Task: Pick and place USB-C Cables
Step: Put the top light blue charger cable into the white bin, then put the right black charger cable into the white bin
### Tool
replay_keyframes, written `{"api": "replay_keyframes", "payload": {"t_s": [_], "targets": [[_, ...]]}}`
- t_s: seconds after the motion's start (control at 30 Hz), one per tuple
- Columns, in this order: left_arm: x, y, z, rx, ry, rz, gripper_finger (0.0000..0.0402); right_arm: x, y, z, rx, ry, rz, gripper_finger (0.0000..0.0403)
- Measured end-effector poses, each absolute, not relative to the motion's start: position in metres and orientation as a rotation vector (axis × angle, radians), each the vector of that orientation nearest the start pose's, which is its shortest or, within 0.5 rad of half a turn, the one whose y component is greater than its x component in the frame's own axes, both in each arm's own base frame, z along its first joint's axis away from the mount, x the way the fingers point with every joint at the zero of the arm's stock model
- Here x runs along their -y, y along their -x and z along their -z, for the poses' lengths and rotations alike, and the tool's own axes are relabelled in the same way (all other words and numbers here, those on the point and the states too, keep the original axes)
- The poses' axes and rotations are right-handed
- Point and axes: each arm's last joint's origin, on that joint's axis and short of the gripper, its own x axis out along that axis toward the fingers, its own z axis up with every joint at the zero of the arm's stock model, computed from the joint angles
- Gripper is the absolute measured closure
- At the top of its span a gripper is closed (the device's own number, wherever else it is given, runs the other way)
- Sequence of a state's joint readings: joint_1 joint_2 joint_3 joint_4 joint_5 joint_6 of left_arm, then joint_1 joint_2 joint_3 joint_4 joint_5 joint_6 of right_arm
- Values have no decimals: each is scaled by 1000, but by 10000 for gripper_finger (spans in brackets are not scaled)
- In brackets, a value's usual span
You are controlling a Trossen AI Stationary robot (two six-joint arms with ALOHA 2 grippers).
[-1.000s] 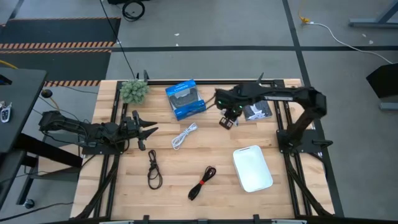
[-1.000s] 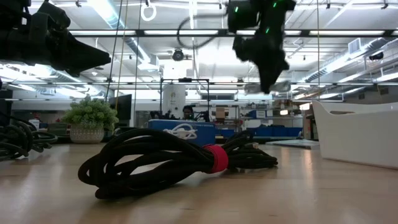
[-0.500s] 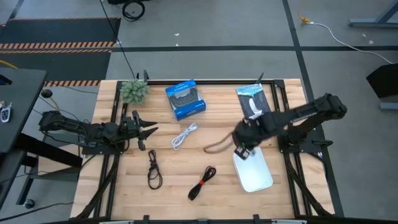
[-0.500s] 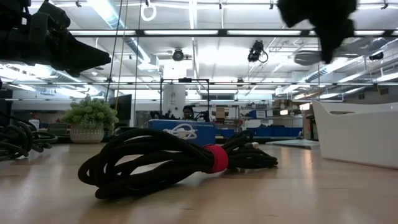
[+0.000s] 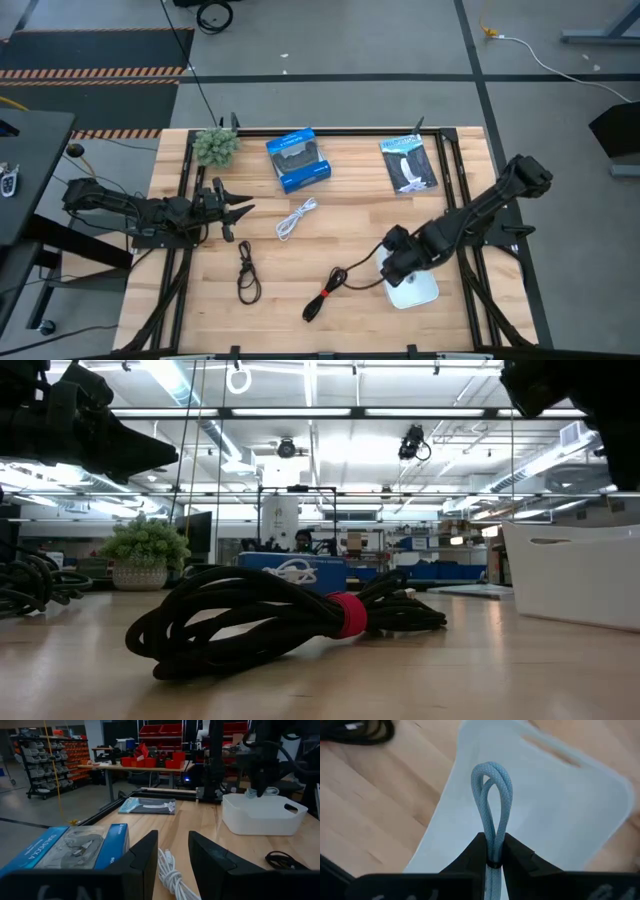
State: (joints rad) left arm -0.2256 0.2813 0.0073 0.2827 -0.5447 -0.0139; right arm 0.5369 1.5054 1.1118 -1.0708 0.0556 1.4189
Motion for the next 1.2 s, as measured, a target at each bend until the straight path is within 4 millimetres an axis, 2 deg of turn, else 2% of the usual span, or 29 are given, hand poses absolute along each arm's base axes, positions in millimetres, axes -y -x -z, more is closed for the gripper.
{"api": "replay_keyframes", "payload": {"t_s": [0.37,0.57,0.7,1.0,1.2], "targets": [[10,-112,-169,12,18,-319,285,-152,-243,-180,-1474,-728,794,357],[10,-112,-169,12,18,-320,285,-154,-249,-159,-1509,-720,871,357],[10,-112,-169,12,18,-319,285,-155,-249,-154,-1531,-731,891,348],[10,-112,-169,12,18,-320,285,-155,-250,-155,-1501,-783,932,293],[10,-112,-169,13,18,-319,285,-151,-252,-161,-1525,-837,925,285]]}}
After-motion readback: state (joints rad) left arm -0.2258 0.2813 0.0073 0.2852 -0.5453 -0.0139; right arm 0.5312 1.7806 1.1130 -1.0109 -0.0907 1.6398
